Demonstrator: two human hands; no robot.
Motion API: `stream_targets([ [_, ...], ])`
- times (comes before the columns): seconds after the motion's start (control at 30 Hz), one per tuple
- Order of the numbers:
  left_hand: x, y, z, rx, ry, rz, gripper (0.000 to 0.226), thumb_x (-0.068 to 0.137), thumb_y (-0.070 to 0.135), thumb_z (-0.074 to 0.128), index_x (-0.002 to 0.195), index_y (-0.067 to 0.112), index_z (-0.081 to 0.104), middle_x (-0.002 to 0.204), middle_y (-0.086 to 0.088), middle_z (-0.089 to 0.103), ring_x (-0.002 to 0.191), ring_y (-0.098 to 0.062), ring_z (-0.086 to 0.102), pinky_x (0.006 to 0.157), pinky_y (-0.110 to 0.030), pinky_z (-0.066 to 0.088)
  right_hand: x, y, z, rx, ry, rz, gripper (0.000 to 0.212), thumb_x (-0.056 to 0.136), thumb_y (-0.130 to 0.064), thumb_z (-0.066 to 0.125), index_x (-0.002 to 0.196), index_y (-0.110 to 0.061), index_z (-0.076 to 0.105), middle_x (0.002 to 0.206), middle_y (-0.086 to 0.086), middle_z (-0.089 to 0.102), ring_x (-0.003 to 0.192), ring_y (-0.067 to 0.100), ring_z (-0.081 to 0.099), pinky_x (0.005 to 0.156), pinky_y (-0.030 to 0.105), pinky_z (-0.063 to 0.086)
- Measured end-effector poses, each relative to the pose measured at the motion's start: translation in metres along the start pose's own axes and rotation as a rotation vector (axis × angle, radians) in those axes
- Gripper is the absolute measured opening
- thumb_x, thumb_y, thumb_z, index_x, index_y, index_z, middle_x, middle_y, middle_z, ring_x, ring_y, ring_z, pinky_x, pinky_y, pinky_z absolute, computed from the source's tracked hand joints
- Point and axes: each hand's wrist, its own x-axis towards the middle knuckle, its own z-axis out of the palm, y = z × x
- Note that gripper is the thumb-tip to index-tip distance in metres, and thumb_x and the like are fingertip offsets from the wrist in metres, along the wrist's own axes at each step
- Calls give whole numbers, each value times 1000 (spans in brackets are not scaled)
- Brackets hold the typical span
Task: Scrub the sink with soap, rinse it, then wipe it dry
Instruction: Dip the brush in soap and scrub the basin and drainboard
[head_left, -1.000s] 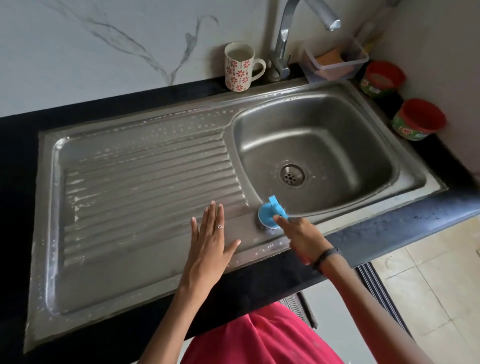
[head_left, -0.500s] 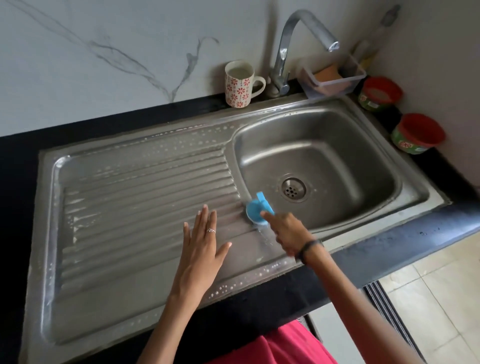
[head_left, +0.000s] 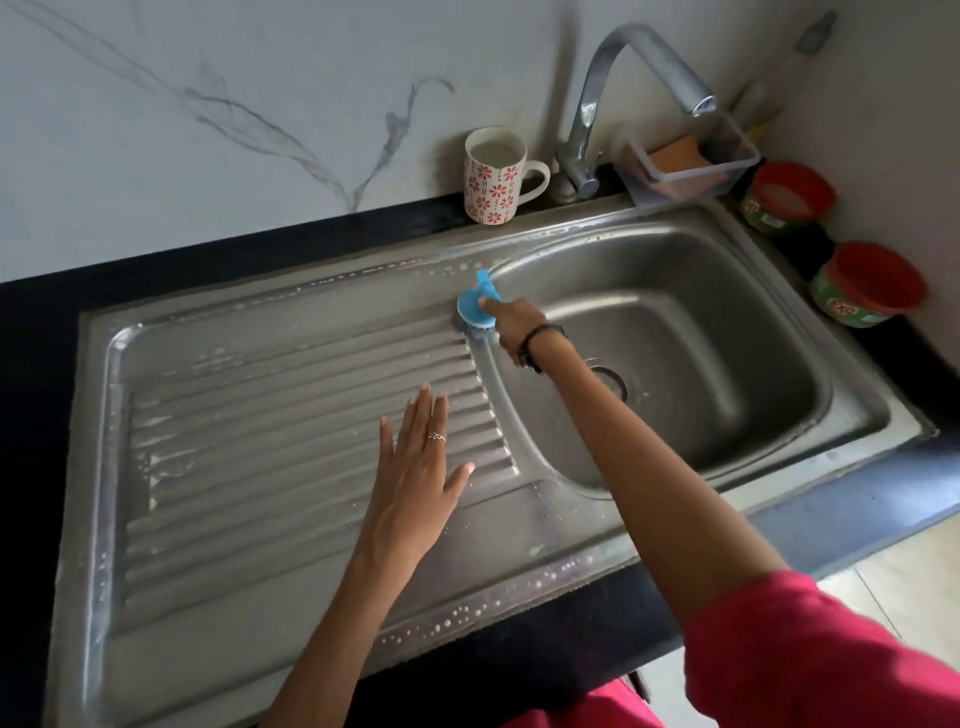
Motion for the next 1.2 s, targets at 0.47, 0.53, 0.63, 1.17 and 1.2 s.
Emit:
stream_targets([
  [0.47,4,0,0,10,-42,-3,75,98,39,35,134,18,-27,142,0,-35,134,-11,-29,106,-31,-25,-128,88,-15,-230,-143,-46,36,98,-42,36,65,-29,39,60,-3,36,49,9,32,39,14,27],
  [0.53,0,2,-2,13,-50,-8,75,98,40,34,134,18,-28,143,1,-35,134,-11,-30,105,-30,-26,-119,85,-17,-158,-125,-9,38,96,-44,39,63,-26,41,58,-3,37,48,10,33,42,17,27],
  [0.63,-5,5,-4,31,-55,-40,74,98,40,33,134,18,-28,142,1,-35,134,-11,-30,104,-30,-26,-86,65,-13,-124,-96,-49,38,96,-46,40,62,-28,41,58,-6,35,50,8,32,46,19,25],
  [1.17,26,90,15,65,47,-76,75,98,39,35,142,13,-20,142,3,-31,131,-10,-30,105,-32,-26,-60,94,-132,-295,218,-236,24,79,-22,65,102,-20,70,87,15,70,86,27,67,64,29,46],
  [1.2,31,101,17,74,54,-65,75,98,40,34,142,13,-21,142,3,-30,131,-11,-30,104,-32,-26,-64,104,-146,-320,268,-230,21,79,-26,64,98,-19,72,90,16,69,92,32,64,68,32,46],
])
